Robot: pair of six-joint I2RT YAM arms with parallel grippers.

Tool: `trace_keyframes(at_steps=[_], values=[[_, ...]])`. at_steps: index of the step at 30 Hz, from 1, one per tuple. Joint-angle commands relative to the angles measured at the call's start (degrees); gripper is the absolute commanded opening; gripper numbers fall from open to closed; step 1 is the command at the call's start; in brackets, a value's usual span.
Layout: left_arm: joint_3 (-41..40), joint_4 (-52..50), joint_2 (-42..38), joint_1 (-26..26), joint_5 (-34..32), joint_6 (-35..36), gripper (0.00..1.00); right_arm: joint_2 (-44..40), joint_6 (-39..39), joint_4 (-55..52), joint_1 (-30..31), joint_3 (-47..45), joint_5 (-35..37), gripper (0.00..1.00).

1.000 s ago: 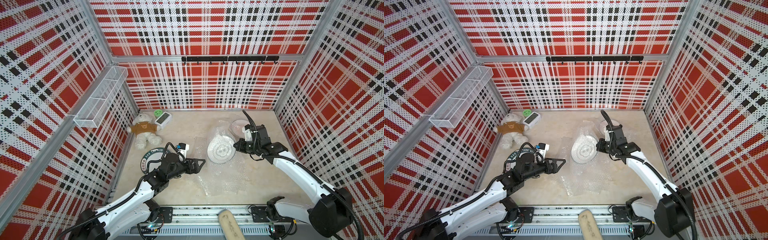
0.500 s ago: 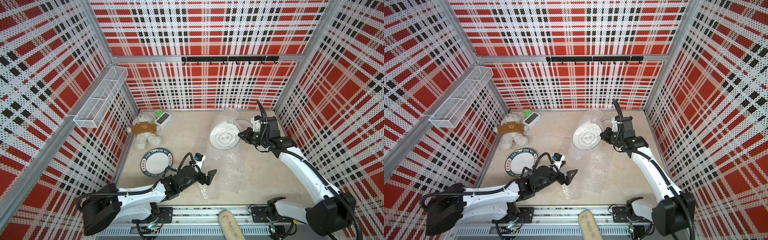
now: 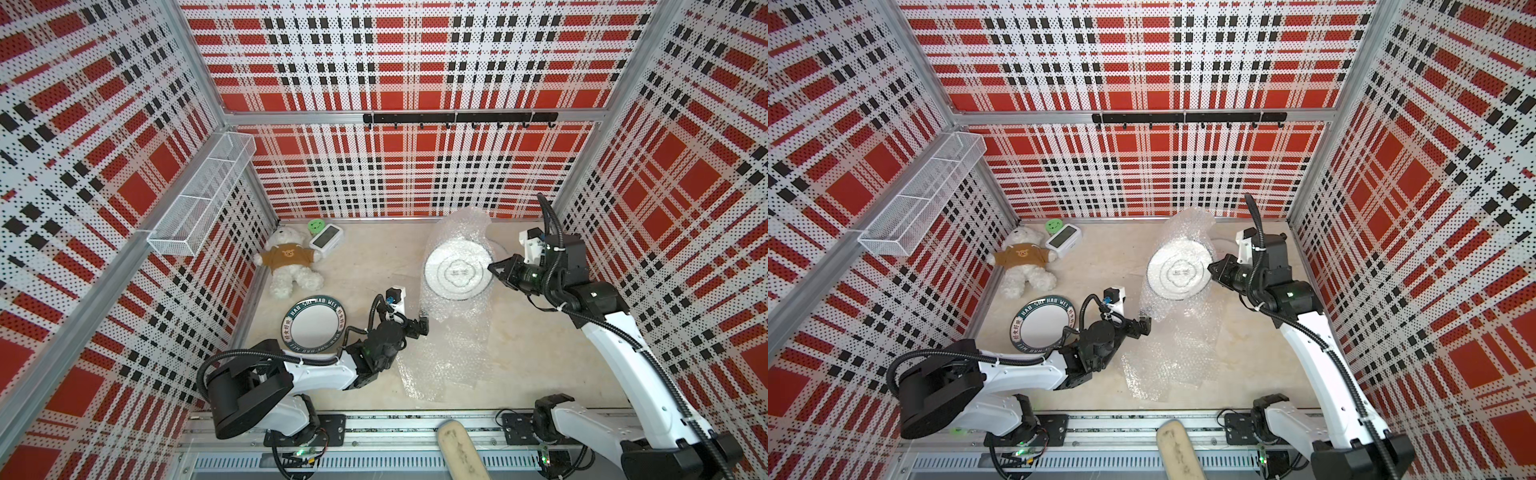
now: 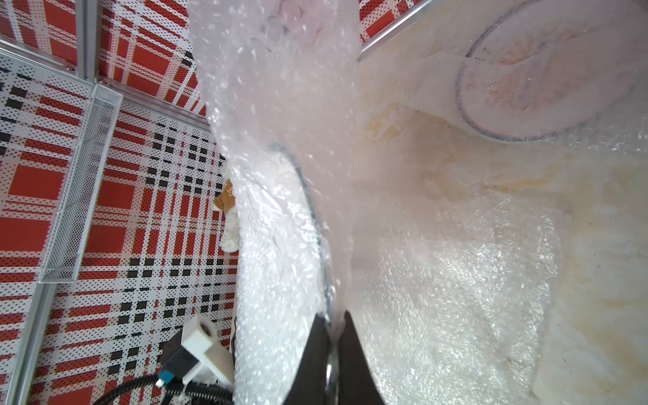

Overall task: Unpack dinner plates from bubble wrap
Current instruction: Unwrap the bubble wrap.

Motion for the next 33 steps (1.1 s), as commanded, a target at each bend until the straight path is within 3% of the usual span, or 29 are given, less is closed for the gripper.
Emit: trace_keyframes(at_steps=[1,6,9,13,17,21,26,33], values=[[0.0,0.5,-3.4,4.1,-4.7,-2.9,0.91,-2.1,-0.1,-0.4,-0.5,1.9,-0.8,0.0],[2.6,-11.8,-12.2,11.9,2.7,-4.5,0.75,-2.2,-1.8,-0.6,-0.6,1.2,-1.6,0.0],[4.8,-16.7,-17.3,15.0,12.7,-2.7,0.51,-0.9,-2.2,1.5,-0.5,-1.3,-3.4,0.0],[6.6,-21.2,-23.4,15.0,20.0,0.1,0.2,1.4,-2.6,5.9,1.0,-5.1,-4.1,0.0],[11.1,-28.5,-27.6,14.5,27.5,2.4,0.01,4.8,-3.3,9.1,3.0,-7.4,-3.9,0.0],[16.5,-34.9,-29.7,10.3,29.6,6.5,0.0,7.7,-2.6,15.2,4.2,-12.1,-5.5,0.0],[21.3,-41.1,-26.6,0.3,25.2,14.3,0.0,10.4,-0.1,25.2,5.9,-20.0,-7.9,0.0],[18.6,-40.8,-20.8,-0.2,25.7,8.9,0.0,16.0,-0.3,32.8,8.0,-26.1,-7.8,0.0]])
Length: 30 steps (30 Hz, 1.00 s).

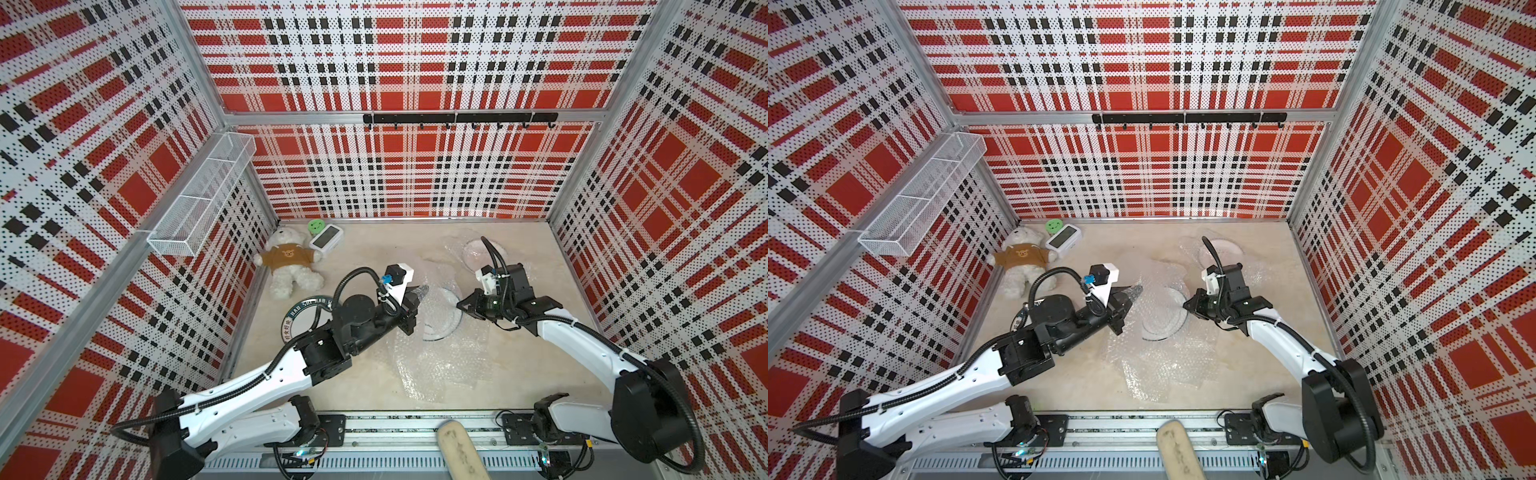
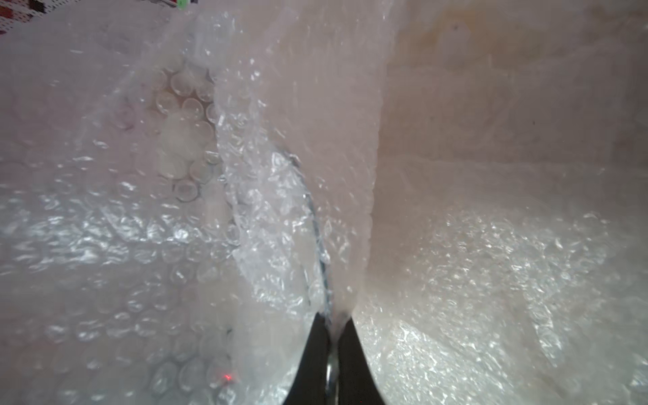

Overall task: Unpack dinner plates from bubble wrap
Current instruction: Unwrap the bubble wrap.

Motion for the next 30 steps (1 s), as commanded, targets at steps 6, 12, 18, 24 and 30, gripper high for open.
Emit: trace_keyframes(at_steps=[6,12,18,24,30], values=[[-2.9,-0.5,3.3,0.1,0.7,-4.8,0.0,6.5,-1.0,11.5,1.7,-3.8,0.4,0.0],[-4.1,-0.3,4.8,0.8,1.7,-5.5,0.0,8.6,-1.7,12.2,1.7,-4.6,1.2,0.2],[-6.2,-0.1,5.1,1.7,4.7,-5.5,0.0,2.2,-4.6,-1.5,1.7,0.3,12.2,0.6],[-8.6,1.5,6.2,1.3,7.8,-5.5,0.0,-4.6,-8.2,-11.3,1.6,6.9,16.4,0.74],[-10.7,6.0,8.9,-1.2,8.3,-4.2,0.0,-3.1,-8.5,-12.4,3.6,13.1,2.8,0.8]])
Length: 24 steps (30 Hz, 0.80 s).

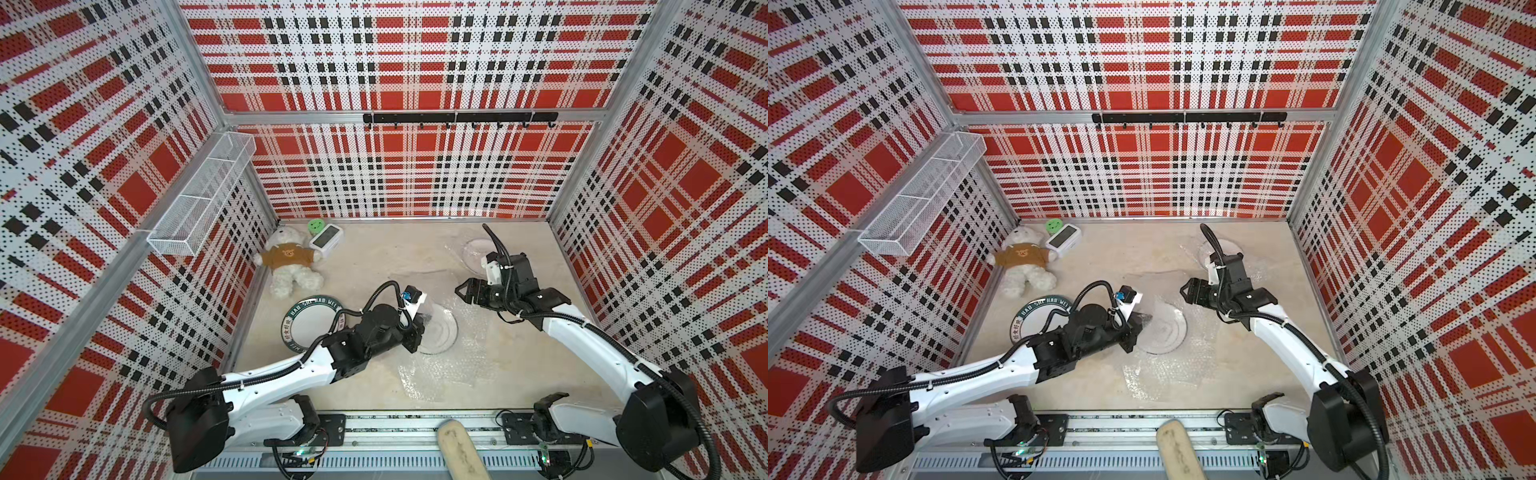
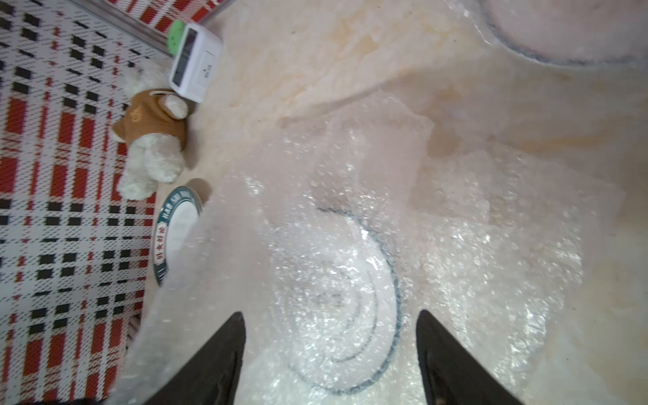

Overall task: Unpack dinner plates from bubble wrap
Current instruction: Unwrap the bubble wrap.

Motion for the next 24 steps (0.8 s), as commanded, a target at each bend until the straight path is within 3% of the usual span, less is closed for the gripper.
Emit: trace_keyframes(at_steps=[1,7,15,20,24], values=[[-1.6,4.6,1.2,-1.5,0.9,0.4,0.0,2.1,-0.5,-1.5,2.2,2.3,-8.4,0.81],[-3.0,8.5,3.1,-2.1,1.2,0.3,0.0,7.4,-0.2,-1.3,7.8,5.3,-13.1,0.83],[-3.1,10.2,4.6,-2.7,1.4,0.4,0.0,11.0,-0.5,-2.0,10.6,4.1,-15.3,0.67],[-3.3,10.6,5.3,-2.8,0.8,0.6,0.0,10.6,-0.7,-2.3,11.0,3.6,-16.8,0.25],[-3.7,10.8,5.2,-2.8,-0.7,0.2,0.0,8.6,-1.7,-3.8,10.9,3.7,-15.4,0.04]])
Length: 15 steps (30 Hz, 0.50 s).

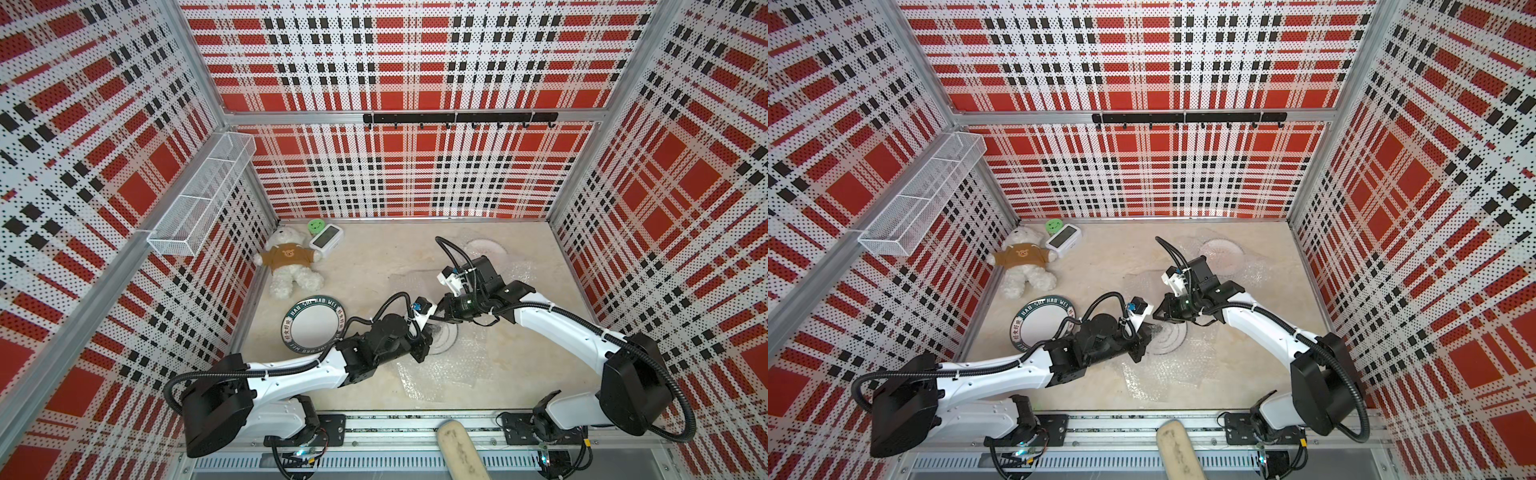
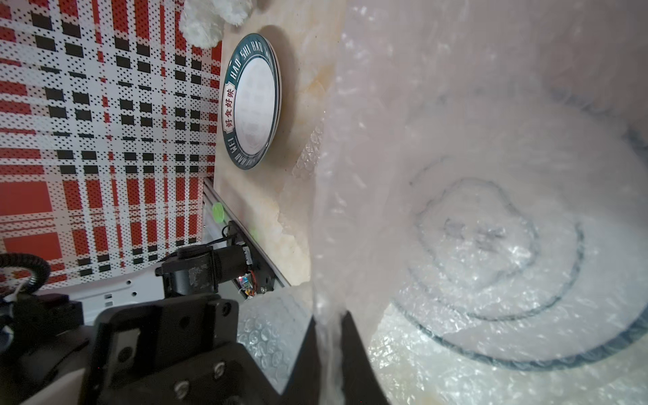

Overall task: Unpack dinner plates from bubble wrap
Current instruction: Unwrap the bubble wrap.

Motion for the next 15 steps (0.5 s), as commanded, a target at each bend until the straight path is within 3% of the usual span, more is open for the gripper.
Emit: trace_keyframes(at_steps=[1,5,10,15], values=[[-0.6,2.1,0.2,-0.2,-1.4,0.1,0.0,-2.4,-1.9,-1.4,0.1,0.1,0.9,0.0],[-0.7,2.2,0.3,-0.2,-1.2,-0.2,0.02,-4.0,-2.7,-2.8,-0.7,0.9,2.6,0.0],[-0.2,0.9,-0.4,0.8,1.4,-0.7,0.49,-7.8,-3.2,-4.4,-4.4,2.1,6.8,0.0],[-0.6,-2.2,-5.1,3.3,3.5,-3.4,0.86,-13.0,-2.2,-6.3,-10.6,0.7,12.2,0.0]])
